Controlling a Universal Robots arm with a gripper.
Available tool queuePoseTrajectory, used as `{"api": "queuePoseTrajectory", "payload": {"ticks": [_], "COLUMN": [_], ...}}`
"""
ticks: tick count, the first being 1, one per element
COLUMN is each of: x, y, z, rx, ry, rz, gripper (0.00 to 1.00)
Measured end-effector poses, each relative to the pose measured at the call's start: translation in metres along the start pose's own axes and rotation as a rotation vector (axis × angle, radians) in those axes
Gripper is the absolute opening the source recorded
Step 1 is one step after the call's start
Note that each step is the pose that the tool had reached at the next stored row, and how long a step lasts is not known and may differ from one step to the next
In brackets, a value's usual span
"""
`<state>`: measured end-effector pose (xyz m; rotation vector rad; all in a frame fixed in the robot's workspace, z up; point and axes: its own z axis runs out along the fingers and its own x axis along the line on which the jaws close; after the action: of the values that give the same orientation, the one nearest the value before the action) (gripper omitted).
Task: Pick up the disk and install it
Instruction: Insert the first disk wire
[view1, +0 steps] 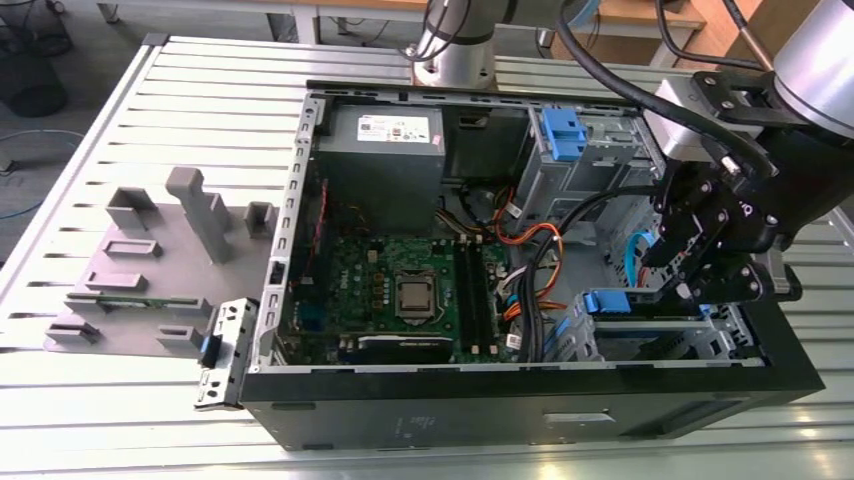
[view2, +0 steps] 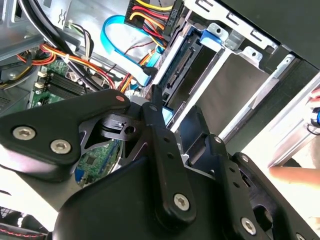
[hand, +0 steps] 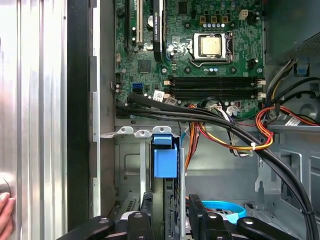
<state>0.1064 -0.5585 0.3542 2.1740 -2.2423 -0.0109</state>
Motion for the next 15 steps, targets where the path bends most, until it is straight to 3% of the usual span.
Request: {"api": "queuePoseTrajectory", "payload": {"ticks": [4,15], "x": [0.0001,0.0001], "y": [0.0001,0.0001], "z": [-0.0044,-0.006], "rx": [0.0,0.0], "ry": [-0.0001,0.0], "rz": [0.0,0.0], "gripper": [0.42,0.42]}}
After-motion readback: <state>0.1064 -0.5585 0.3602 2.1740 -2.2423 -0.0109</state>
